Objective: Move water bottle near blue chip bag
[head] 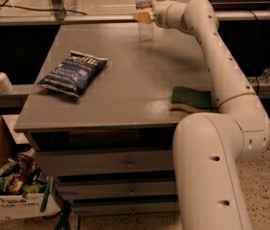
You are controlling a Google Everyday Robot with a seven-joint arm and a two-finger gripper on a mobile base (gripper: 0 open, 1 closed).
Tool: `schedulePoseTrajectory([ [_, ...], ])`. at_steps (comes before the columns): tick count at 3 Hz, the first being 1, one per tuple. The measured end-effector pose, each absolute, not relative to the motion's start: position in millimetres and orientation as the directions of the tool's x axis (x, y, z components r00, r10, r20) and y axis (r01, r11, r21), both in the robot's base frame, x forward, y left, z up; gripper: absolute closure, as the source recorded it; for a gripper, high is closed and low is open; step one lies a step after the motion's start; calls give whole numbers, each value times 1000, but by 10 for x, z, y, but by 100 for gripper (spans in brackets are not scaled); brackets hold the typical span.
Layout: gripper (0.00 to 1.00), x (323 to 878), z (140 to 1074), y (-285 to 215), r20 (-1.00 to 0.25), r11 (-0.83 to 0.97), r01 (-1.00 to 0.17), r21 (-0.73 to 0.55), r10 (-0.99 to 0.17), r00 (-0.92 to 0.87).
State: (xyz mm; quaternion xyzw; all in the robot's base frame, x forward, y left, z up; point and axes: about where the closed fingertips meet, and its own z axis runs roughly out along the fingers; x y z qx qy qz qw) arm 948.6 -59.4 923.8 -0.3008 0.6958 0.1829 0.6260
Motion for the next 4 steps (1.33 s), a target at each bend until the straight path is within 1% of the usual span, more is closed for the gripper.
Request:
schedulePoseTrajectory([
  [1, 64, 9474, 9295, -879, -977, 786, -601, -148, -211, -37],
  [2, 87, 9219, 9441, -990, -977, 777, -613, -146, -212, -36],
  [3, 100, 8831, 9617, -901, -982, 728, -679, -95, -179, -54],
  [4, 100, 8326, 9622, -605, -979, 626, -779, -25, -172, -106],
])
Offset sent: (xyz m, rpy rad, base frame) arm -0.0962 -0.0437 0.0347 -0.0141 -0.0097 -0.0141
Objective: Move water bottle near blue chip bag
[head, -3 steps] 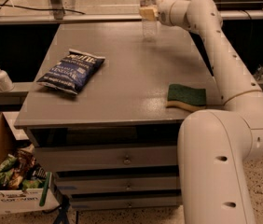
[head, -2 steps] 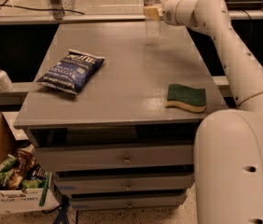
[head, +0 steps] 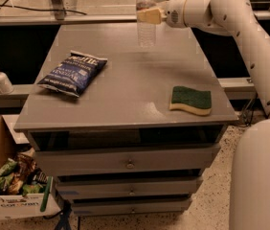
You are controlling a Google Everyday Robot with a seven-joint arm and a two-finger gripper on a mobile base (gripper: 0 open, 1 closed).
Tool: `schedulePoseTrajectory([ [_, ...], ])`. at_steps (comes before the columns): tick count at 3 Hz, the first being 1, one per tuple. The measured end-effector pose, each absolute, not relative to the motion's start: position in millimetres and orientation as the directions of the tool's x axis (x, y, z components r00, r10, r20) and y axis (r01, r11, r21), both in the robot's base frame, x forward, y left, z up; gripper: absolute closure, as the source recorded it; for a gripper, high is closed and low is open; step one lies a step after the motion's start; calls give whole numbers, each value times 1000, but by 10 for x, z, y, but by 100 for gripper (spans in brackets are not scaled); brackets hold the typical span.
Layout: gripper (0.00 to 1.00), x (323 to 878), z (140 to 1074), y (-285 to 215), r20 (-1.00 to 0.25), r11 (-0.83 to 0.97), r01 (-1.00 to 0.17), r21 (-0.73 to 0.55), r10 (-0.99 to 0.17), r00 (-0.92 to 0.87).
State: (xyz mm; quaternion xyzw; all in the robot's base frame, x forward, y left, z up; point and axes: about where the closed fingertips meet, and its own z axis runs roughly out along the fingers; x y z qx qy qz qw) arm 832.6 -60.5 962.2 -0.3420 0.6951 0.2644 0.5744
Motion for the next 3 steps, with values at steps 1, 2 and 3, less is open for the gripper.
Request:
schedulePoseTrajectory([
  [1, 100, 7897, 9581, -213, -975, 514, -857, 27, -176, -136],
  [2, 100, 7616, 9634, 202, -977, 407, -913, 38, -178, -119],
  [3, 100, 7437, 9671, 552, -983, 317, -948, 33, -163, -89],
])
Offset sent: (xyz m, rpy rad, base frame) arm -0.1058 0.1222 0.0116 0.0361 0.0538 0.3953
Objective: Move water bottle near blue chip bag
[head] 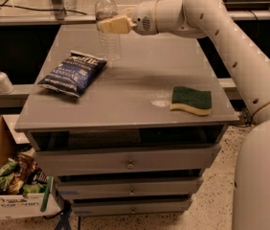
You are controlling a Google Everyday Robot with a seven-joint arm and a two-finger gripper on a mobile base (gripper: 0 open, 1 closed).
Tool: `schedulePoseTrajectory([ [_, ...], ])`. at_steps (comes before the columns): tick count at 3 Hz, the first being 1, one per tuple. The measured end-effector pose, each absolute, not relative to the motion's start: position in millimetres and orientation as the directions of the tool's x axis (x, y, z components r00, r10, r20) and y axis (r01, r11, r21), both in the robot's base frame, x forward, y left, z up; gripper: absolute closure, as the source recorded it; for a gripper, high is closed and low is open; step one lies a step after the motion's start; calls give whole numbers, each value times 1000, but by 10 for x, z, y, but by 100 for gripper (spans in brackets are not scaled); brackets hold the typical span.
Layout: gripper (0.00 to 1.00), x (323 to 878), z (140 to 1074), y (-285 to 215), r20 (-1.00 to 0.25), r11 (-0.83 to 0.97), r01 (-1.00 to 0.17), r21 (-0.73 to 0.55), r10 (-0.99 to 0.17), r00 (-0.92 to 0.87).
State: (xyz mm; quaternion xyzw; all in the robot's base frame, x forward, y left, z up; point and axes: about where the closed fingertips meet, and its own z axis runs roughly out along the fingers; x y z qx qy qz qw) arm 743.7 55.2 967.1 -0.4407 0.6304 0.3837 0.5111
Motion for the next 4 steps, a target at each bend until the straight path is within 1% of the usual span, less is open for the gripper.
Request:
schedulePoseTrajectory([
  [1, 100, 7396, 9629, 684, -987, 278, -961, 16, -148, -59],
  [2, 100, 7369, 9235, 653, -985, 260, -966, 12, -164, -56],
  [3, 100, 7331, 9161, 661, -984, 251, -968, 20, -168, -64],
  [4, 82, 7303, 9123, 605, -985, 251, -968, 23, -161, -65],
])
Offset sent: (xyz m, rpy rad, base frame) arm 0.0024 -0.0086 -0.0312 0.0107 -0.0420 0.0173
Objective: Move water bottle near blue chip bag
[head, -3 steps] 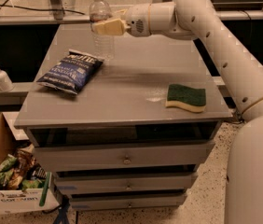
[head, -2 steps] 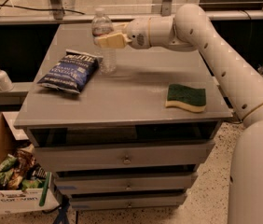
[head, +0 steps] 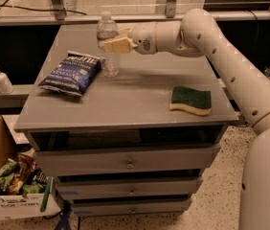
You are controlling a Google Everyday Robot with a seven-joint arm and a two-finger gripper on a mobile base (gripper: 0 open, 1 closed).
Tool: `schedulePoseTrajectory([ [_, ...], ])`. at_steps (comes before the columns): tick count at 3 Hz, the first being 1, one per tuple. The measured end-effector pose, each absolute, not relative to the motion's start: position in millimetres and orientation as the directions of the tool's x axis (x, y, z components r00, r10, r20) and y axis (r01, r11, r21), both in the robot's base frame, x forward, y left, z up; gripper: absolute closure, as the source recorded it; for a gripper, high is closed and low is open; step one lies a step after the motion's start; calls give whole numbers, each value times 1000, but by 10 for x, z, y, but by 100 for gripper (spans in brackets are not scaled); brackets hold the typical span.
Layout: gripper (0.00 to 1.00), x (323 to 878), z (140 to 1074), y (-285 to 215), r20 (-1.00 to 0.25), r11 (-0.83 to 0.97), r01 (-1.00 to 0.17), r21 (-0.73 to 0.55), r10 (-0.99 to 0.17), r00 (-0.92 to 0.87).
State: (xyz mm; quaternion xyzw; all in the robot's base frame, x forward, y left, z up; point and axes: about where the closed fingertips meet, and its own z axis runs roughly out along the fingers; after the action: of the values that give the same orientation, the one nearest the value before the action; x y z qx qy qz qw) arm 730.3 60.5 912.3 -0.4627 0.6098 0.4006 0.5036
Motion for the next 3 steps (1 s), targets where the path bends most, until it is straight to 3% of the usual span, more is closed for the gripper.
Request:
schedulePoseTrajectory([
  [3, 13, 7275, 9113, 528, -986, 261, -965, 23, -155, -65],
])
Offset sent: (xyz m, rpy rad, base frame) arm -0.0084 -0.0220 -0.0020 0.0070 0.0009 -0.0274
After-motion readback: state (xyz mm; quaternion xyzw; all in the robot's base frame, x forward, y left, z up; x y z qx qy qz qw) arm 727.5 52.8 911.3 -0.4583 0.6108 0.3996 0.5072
